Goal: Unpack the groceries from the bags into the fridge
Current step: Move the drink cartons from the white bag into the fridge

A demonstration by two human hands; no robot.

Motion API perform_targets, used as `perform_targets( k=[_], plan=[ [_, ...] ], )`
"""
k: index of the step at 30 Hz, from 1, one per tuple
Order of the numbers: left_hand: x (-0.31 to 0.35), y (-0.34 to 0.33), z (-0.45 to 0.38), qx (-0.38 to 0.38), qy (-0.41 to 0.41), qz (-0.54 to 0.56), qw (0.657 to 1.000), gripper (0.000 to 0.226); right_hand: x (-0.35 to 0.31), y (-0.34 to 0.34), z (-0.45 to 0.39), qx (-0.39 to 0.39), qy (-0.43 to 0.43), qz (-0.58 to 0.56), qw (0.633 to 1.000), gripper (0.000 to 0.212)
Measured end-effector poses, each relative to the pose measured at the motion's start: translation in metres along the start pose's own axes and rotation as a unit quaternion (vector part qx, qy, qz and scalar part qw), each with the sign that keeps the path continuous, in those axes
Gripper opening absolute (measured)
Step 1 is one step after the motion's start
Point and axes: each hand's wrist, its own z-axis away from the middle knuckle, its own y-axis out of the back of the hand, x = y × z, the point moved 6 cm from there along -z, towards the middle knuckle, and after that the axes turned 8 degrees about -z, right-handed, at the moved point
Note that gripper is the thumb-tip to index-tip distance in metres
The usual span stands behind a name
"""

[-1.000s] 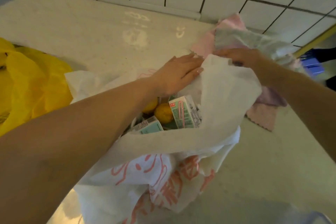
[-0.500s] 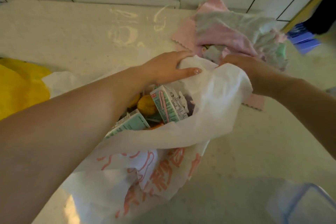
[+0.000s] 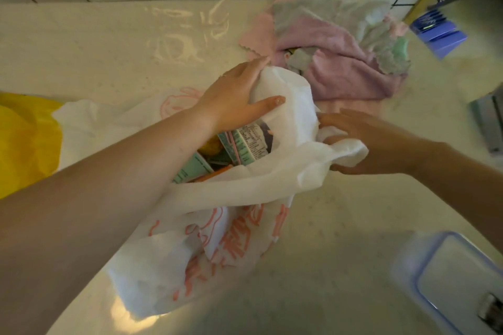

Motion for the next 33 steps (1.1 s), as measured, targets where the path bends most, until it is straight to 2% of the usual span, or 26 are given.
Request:
perform_targets(
  k=[1,2,5,7,9,12,14,16,17,18,20,21,22,23,24,25,27,29,30,32,33],
  plan=[
    [0.002,0.000,0.001,0.006,0.004,-0.006,1.000,0.085,0.003,-0.011,0.006,-0.015,0.006,0.039,0.999,0.030],
    [0.004,0.000,0.003,0.010,0.009,-0.014,1.000,0.083,0.006,-0.023,0.015,-0.046,0.006,0.072,0.996,0.035],
    [0.006,-0.002,0.009,0.014,0.027,-0.030,0.999,0.083,0.013,-0.065,0.035,-0.086,-0.007,0.123,0.989,0.076],
    [0.007,-0.003,0.014,0.015,0.032,-0.046,0.998,0.088,0.007,-0.081,0.042,-0.097,-0.029,0.098,0.990,0.088],
    [0.008,-0.006,0.021,0.018,0.036,-0.074,0.996,0.091,-0.002,-0.080,0.044,-0.052,-0.049,0.045,0.996,0.083],
    [0.015,-0.011,0.034,0.012,0.041,-0.104,0.994,0.086,-0.013,-0.076,0.048,0.033,-0.053,-0.006,0.998,0.063],
    [0.021,-0.014,0.044,0.014,0.038,-0.117,0.992,0.085,-0.018,-0.084,0.057,0.053,-0.052,-0.021,0.997,0.054],
    [0.027,-0.017,0.056,0.013,0.037,-0.123,0.992,0.086,-0.024,-0.096,0.064,0.051,-0.067,-0.015,0.996,0.057],
    [0.029,-0.020,0.064,0.008,0.036,-0.130,0.991,0.087,-0.026,-0.108,0.067,0.014,-0.088,0.006,0.996,0.060],
    [0.030,-0.023,0.073,0.002,0.032,-0.140,0.990,0.088,-0.029,-0.121,0.069,-0.057,-0.125,0.031,0.990,0.064],
    [0.032,-0.028,0.094,-0.020,0.023,-0.157,0.987,0.090,-0.029,-0.146,0.076,-0.187,-0.185,0.094,0.960,0.068],
    [0.032,-0.029,0.104,-0.031,0.019,-0.163,0.986,0.090,-0.035,-0.146,0.076,-0.182,-0.180,0.105,0.961,0.061],
    [0.031,-0.028,0.114,-0.036,0.016,-0.168,0.985,0.089,-0.045,-0.135,0.072,-0.117,-0.142,0.116,0.976,0.048],
    [0.030,-0.027,0.123,-0.036,0.011,-0.176,0.984,0.086,-0.055,-0.114,0.070,-0.004,-0.105,0.109,0.989,0.036],
    [0.031,-0.024,0.132,-0.034,0.006,-0.189,0.981,0.084,-0.063,-0.088,0.073,0.138,-0.076,0.068,0.985,0.026],
    [0.031,-0.023,0.141,-0.031,-0.001,-0.206,0.978,0.083,-0.073,-0.064,0.078,0.245,-0.044,0.028,0.968,0.019],
    [0.031,-0.023,0.158,-0.032,-0.016,-0.229,0.973,0.076,-0.099,-0.035,0.074,0.333,0.013,-0.005,0.943,0.016],
    [0.032,-0.025,0.174,-0.029,-0.027,-0.240,0.970,0.059,-0.123,-0.022,0.052,0.341,0.063,0.016,0.938,0.020],
    [0.033,-0.024,0.181,-0.023,-0.035,-0.242,0.969,0.053,-0.130,-0.022,0.037,0.314,0.074,0.032,0.946,0.025],
    [0.038,-0.026,0.194,-0.015,-0.065,-0.237,0.969,0.048,-0.132,-0.037,0.007,0.197,0.049,0.106,0.973,0.040],
    [0.040,-0.027,0.201,-0.019,-0.085,-0.228,0.970,0.047,-0.125,-0.048,-0.004,0.124,0.008,0.139,0.982,0.047]
  ],
)
